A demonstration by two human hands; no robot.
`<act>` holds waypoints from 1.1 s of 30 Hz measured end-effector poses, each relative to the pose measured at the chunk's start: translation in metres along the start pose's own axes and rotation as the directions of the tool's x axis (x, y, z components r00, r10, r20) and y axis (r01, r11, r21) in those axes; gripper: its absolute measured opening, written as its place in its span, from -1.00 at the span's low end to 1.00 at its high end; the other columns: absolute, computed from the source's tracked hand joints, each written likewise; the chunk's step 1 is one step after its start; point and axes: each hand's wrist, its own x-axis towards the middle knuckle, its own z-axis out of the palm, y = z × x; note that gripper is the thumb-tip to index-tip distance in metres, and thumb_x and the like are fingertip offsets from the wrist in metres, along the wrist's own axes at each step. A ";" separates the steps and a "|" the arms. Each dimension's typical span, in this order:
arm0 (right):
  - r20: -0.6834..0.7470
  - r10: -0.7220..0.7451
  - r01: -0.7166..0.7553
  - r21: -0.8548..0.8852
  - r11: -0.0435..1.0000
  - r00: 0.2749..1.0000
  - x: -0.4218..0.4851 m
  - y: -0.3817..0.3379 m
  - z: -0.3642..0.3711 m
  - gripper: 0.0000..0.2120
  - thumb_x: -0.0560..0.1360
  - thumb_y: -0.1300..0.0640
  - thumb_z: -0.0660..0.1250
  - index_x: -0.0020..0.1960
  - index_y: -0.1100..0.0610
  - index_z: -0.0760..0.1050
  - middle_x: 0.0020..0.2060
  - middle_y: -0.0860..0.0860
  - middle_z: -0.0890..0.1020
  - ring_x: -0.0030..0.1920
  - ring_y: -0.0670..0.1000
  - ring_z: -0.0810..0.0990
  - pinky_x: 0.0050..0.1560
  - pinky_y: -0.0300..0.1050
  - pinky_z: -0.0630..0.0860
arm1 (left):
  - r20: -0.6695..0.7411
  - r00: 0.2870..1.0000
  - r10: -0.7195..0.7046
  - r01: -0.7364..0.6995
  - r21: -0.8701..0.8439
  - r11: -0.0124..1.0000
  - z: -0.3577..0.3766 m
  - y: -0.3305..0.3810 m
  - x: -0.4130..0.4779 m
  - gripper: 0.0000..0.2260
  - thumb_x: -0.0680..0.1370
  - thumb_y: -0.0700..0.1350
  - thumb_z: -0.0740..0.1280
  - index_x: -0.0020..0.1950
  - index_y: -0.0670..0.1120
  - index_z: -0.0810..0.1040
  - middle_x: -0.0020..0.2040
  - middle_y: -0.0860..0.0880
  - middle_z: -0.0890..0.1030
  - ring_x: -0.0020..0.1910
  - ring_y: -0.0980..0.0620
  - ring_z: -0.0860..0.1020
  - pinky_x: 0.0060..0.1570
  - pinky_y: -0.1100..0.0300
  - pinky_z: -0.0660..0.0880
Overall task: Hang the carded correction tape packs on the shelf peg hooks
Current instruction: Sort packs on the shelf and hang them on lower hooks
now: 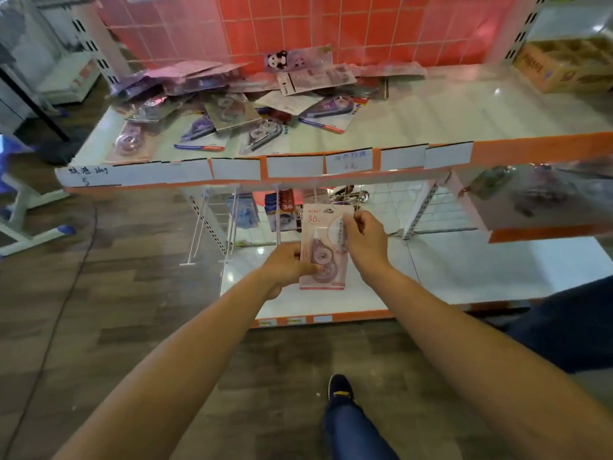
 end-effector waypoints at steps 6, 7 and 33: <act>-0.013 0.028 -0.028 -0.025 0.999 1.000 0.025 0.105 0.037 -0.79 0.61 0.01 0.20 -0.13 0.10 0.42 -0.24 -0.03 0.54 -0.18 -0.01 0.55 -0.17 -0.08 0.50 | 0.011 1.000 -0.005 0.005 0.030 1.000 0.025 -0.076 0.084 -0.66 0.42 -0.28 0.48 0.17 -0.13 0.57 0.10 -0.07 0.63 0.08 -0.04 0.59 0.16 0.03 0.55; -0.015 0.023 -0.023 -0.033 0.999 1.000 0.030 0.124 0.045 -0.79 0.60 -0.01 0.19 -0.14 0.09 0.40 -0.25 -0.06 0.52 -0.19 -0.03 0.54 -0.19 -0.12 0.50 | 0.007 1.000 0.015 -0.015 0.033 0.999 0.030 -0.091 0.100 -0.65 0.41 -0.27 0.49 0.17 -0.12 0.57 0.10 -0.07 0.64 0.07 -0.03 0.59 0.16 0.02 0.55; -0.320 -0.383 0.446 0.151 0.882 0.866 0.119 0.312 0.152 -0.84 0.58 0.12 0.28 -0.16 0.14 0.41 -0.35 -0.14 0.47 -0.34 -0.34 0.46 -0.34 -0.46 0.34 | -0.140 0.798 0.586 -0.550 0.226 0.804 0.058 -0.235 0.304 -0.77 0.43 -0.15 0.49 -0.01 0.08 0.54 -0.08 0.09 0.63 -0.06 0.02 0.61 -0.02 0.23 0.53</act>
